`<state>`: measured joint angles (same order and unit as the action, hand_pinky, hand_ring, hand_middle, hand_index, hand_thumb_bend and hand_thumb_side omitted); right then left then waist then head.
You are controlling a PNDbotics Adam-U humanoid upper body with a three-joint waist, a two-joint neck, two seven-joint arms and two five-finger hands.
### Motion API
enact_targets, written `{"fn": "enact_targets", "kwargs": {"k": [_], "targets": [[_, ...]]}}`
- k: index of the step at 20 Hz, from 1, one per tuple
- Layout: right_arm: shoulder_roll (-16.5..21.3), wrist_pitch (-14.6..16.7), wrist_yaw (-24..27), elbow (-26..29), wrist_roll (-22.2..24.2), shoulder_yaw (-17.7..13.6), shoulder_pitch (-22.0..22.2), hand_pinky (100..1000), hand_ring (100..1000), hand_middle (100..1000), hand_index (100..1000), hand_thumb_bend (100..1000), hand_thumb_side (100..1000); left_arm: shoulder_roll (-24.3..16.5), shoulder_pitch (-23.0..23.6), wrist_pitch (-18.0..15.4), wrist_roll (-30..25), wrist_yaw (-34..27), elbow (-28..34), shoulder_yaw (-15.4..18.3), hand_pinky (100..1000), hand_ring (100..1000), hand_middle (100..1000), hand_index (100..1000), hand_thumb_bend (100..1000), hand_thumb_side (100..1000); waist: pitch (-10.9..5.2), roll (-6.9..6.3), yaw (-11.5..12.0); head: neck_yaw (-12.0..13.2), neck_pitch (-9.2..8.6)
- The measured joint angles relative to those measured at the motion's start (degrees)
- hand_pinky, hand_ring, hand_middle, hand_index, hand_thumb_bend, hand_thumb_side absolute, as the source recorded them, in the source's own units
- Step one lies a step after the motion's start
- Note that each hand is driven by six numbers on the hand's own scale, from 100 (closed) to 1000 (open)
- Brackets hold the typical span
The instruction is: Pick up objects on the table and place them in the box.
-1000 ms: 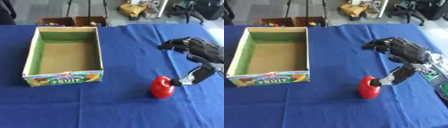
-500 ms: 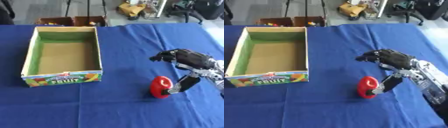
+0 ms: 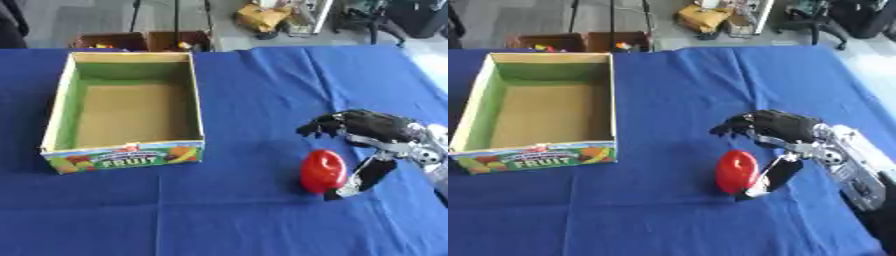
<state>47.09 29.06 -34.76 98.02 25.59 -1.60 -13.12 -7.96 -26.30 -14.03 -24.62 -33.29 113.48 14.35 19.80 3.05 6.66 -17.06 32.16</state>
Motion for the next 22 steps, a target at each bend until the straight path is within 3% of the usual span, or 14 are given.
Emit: {"fn": "enact_targets", "kwargs": {"k": [4, 11, 17, 22], "targets": [[-0.1, -1.0, 1.6, 0.9, 3.6, -0.8, 0.6, 385, 539, 672, 908, 684, 464, 0.0, 0.0, 0.0, 0.0, 0.0, 0.0, 0.0, 710, 692, 763, 911, 100, 935, 0.04, -0.08, -0.3, 0.0, 0.01], [-0.5, -2.6, 3.4, 3.6, 8.2, -2.2, 2.4, 331, 504, 600, 852, 666, 431, 0.0, 0.0, 0.0, 0.0, 0.0, 0.0, 0.0, 710, 692, 763, 911, 100, 934, 0.06, -0.14, -0.5, 0.0, 0.01], [-0.6, -3.6, 4.7, 3.7, 9.3, -2.3, 2.5, 331, 530, 585, 826, 651, 435, 0.0, 0.0, 0.0, 0.0, 0.0, 0.0, 0.0, 709, 692, 762, 911, 100, 935, 0.31, -0.32, -0.4, 0.0, 0.01], [-1.0, -4.0, 4.6, 3.5, 9.1, -2.3, 2.2, 423, 655, 684, 842, 644, 430, 0.0, 0.0, -0.1, -0.1, 0.0, 0.0, 0.0, 708, 690, 761, 911, 100, 934, 0.50, -0.46, -0.3, -0.1, 0.01]]}}
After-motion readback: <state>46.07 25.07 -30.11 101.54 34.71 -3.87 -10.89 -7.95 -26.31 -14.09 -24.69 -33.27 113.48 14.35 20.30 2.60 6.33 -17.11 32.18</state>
